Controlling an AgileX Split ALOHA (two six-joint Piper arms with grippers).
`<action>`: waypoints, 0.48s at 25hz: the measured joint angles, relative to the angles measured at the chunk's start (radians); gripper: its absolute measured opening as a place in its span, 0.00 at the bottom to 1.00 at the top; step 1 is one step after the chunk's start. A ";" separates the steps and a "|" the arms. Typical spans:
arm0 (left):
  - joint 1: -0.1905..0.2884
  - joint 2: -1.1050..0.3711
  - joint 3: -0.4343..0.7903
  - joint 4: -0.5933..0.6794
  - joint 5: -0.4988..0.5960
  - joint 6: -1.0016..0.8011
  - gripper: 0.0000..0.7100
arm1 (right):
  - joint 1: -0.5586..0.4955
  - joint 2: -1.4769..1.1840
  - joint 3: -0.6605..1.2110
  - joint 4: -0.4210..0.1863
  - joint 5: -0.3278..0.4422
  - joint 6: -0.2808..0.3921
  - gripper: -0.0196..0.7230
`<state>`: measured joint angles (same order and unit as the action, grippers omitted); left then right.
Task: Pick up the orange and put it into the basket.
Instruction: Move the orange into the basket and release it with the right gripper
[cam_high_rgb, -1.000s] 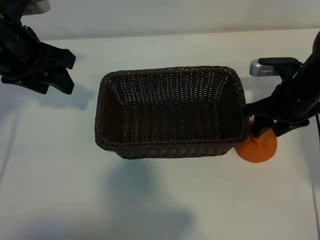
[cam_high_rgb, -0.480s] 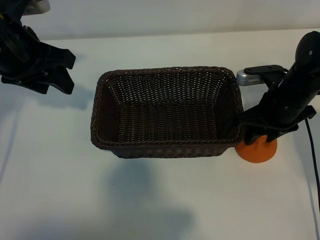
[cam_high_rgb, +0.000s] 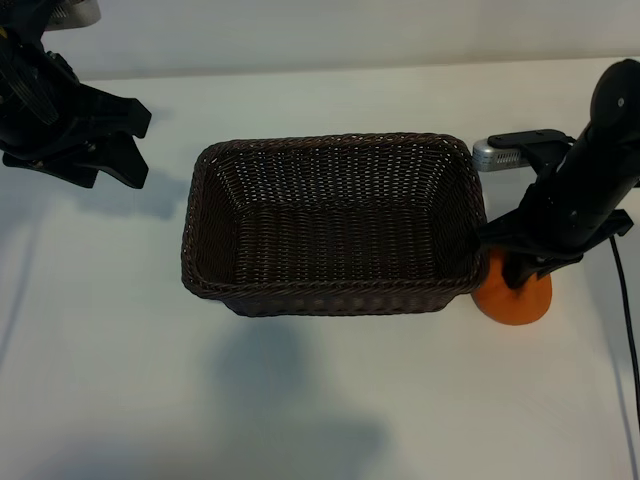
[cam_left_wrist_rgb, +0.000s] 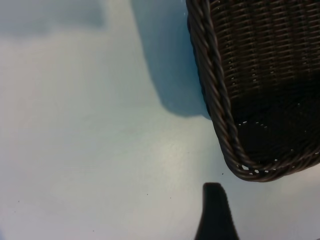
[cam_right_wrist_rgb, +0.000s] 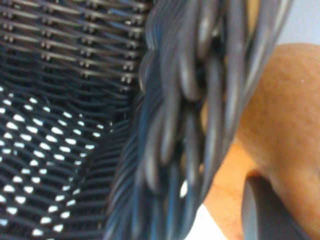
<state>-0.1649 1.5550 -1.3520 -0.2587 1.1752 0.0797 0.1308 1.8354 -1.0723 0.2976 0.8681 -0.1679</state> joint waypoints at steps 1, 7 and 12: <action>0.000 0.000 0.000 0.000 0.000 0.000 0.74 | 0.000 0.000 -0.014 -0.009 0.025 0.000 0.15; 0.000 0.000 0.000 0.000 0.000 0.000 0.74 | 0.000 -0.009 -0.039 -0.050 0.072 0.001 0.14; 0.000 0.000 0.000 0.000 0.000 0.000 0.74 | 0.000 -0.056 -0.059 -0.085 0.128 0.021 0.14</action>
<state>-0.1649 1.5550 -1.3520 -0.2587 1.1752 0.0797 0.1308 1.7794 -1.1314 0.2130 0.9963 -0.1473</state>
